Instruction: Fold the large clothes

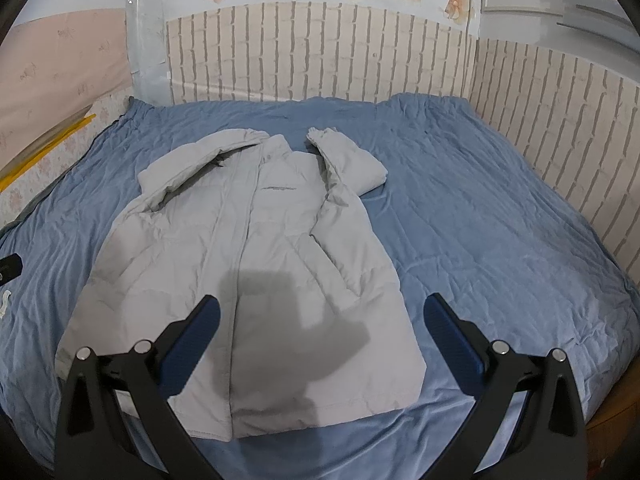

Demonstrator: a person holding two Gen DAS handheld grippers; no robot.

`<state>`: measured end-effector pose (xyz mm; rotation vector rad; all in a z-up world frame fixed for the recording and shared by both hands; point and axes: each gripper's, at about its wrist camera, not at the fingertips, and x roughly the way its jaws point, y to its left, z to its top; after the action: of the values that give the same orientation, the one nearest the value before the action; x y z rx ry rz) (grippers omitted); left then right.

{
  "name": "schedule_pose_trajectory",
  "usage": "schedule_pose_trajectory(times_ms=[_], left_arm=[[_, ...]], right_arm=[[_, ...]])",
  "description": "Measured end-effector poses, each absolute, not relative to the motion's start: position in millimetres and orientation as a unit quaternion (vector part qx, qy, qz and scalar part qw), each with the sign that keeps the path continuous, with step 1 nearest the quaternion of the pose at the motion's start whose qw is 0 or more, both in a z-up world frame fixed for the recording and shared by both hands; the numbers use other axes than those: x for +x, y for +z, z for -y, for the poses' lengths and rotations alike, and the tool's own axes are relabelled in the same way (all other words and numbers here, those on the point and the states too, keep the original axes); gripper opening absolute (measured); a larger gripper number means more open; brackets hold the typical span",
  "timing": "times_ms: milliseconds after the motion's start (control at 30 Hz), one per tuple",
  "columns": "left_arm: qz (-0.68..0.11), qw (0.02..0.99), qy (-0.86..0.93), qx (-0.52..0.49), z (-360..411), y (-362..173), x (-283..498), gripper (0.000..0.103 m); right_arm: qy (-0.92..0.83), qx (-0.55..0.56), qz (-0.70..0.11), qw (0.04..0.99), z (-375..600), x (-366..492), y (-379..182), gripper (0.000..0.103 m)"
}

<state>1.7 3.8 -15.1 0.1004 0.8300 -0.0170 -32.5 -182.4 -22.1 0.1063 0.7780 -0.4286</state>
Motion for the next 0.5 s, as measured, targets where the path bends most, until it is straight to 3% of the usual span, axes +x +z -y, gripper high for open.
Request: schedule_pose_trajectory(times_ms=[500], left_arm=[[-0.404, 0.914, -0.011, 0.049, -3.6, -17.9, -0.6, 0.1]], right_arm=[[-0.209, 0.051, -0.377, 0.901, 181.5, -33.0, -23.7, 0.102]])
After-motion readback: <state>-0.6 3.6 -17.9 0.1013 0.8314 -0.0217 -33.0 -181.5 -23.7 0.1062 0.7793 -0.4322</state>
